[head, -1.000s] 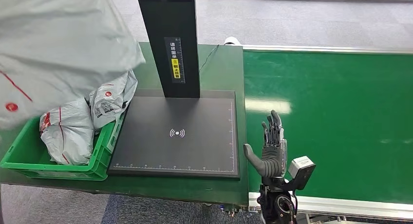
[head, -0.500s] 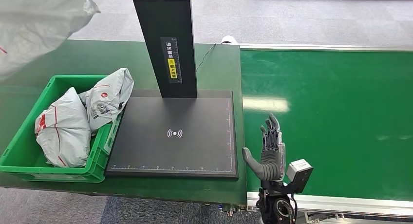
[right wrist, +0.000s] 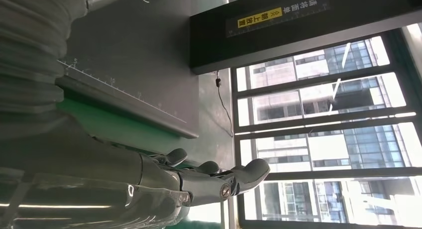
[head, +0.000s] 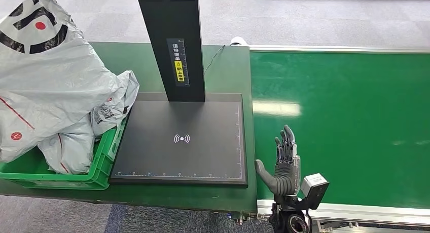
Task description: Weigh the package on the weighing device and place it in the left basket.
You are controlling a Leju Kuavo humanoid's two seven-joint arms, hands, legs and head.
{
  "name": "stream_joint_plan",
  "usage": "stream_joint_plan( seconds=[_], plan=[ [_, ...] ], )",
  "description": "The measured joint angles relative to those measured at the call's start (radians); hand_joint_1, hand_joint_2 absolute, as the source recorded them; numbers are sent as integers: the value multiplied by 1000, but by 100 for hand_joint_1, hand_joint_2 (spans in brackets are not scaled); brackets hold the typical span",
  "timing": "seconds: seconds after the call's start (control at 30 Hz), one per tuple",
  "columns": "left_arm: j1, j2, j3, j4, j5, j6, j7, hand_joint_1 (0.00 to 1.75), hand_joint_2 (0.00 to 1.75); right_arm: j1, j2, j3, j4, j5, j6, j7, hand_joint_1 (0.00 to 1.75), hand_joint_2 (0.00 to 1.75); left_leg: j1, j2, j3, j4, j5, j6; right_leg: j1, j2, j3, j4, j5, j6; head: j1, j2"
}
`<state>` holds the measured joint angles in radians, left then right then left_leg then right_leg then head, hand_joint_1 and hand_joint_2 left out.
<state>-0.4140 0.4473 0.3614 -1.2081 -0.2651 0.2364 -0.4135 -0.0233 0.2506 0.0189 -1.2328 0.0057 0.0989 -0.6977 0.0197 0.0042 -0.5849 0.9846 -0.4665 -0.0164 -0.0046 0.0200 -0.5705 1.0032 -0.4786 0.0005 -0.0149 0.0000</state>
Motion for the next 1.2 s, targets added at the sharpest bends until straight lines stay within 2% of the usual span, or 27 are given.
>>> stream_joint_plan(
  seconds=[0.23, 0.47, 0.5, 0.6, 0.63, 0.73, 0.83, 1.0, 1.2],
  plan=[
    [-24, 8, 2, 12, -57, -20, 16, 175, 175, 13, 0, -5, -5, 0, -1, 0, 0, 175, 0, -1, 1, 0, 0, 0, 1, 0, 0, 0, 0, 0, 0, 0],
    [-184, -13, -66, 168, -190, 26, 55, 174, 175, 10, 6, -5, -5, 1, 0, 0, 0, 175, 0, -3, 0, 0, 1, 0, 1, -3, 1, 0, 0, 0, 0, 0],
    [-207, -17, -78, 197, -204, 33, 58, 164, 175, 9, 7, -5, -5, 2, 1, 0, 0, 175, 0, -3, 1, 0, 1, 0, 1, -3, 1, 0, 0, 0, 0, 0],
    [-248, -28, -102, 266, -222, 45, 58, 34, 175, 6, 12, -5, -5, 4, 3, 0, 0, 175, 0, -2, 1, 0, 1, 0, 1, -2, 1, 0, 0, 0, 0, 0],
    [-252, -32, -106, 283, -224, 48, 56, 0, 175, 5, 13, -5, -5, 5, 3, 0, 0, 175, 0, -2, 1, 0, 1, 0, 1, -2, 1, 0, 0, 0, 0, 0],
    [-249, -41, -113, 321, -232, 50, 51, 0, 175, 5, 14, -5, -5, 6, 4, 0, 0, 175, 0, -2, 0, 0, 1, 0, 1, -2, 1, 0, 0, 0, 0, 0],
    [-209, -45, -108, 324, -227, 49, 46, 0, 175, 4, 14, -5, -5, 6, 5, 0, 0, 175, 0, -1, 0, 0, 0, 0, 1, -1, 1, 0, 0, 0, 0, 0],
    [-69, -58, -57, 232, -202, 14, 30, 0, 175, 4, 13, -6, -1, 6, 12, 0, 0, 175, 0, 1, -1, 0, 0, 0, 0, 0, -2, 0, 0, 0, 1, 0],
    [-38, -61, -23, 167, -215, -26, 49, 0, 175, 5, 13, -6, 1, 6, 12, 0, 0, 175, 0, -2, -1, 0, 0, 0, 1, -2, 0, 0, 0, 0, 0, 0]
  ],
)
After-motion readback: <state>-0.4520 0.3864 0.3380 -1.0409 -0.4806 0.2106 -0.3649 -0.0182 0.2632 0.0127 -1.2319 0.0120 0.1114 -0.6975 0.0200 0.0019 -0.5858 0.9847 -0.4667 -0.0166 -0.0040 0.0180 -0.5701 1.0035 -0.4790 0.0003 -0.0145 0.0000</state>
